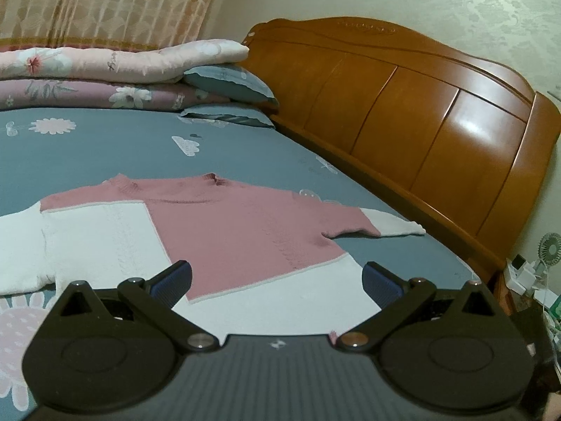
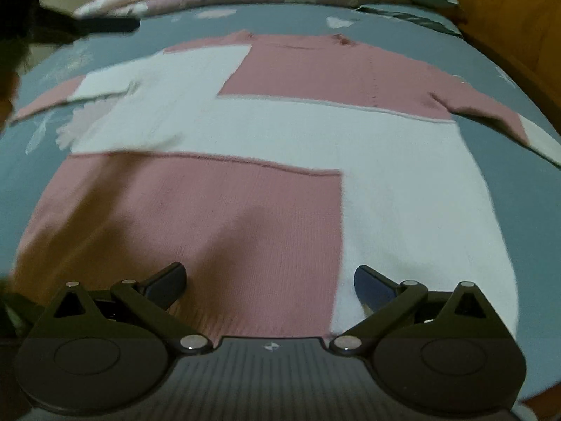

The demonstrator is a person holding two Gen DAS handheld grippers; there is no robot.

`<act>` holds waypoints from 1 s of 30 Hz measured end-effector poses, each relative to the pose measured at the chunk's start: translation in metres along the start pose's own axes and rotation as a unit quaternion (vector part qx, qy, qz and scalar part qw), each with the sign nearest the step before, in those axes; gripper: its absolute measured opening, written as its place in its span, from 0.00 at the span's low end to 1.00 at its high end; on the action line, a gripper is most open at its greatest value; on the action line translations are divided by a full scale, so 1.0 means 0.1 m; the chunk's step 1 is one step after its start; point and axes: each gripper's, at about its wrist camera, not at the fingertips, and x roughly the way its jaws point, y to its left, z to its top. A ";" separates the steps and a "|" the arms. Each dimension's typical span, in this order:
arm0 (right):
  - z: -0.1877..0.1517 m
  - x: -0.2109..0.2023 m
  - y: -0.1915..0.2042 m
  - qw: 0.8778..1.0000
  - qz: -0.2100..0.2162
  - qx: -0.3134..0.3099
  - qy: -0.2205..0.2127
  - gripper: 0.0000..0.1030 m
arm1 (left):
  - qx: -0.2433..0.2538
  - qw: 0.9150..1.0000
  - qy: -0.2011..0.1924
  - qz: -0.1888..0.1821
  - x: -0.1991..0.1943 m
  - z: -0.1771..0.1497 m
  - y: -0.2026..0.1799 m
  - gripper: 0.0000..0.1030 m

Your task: Fold clothes

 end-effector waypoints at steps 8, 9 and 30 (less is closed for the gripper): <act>0.02 -0.14 -0.25 0.998 0.008 0.047 -0.049 1.00 | -0.011 0.996 0.085 0.006 0.28 -0.38 0.08 0.99; 0.00 -0.13 -0.29 0.997 0.008 0.053 -0.053 1.00 | -0.013 0.995 0.096 0.016 0.32 -0.42 0.09 0.99; -0.44 -0.17 -0.66 0.991 0.047 0.060 -0.109 1.00 | 0.027 0.977 0.169 0.129 0.49 -0.79 -0.26 0.99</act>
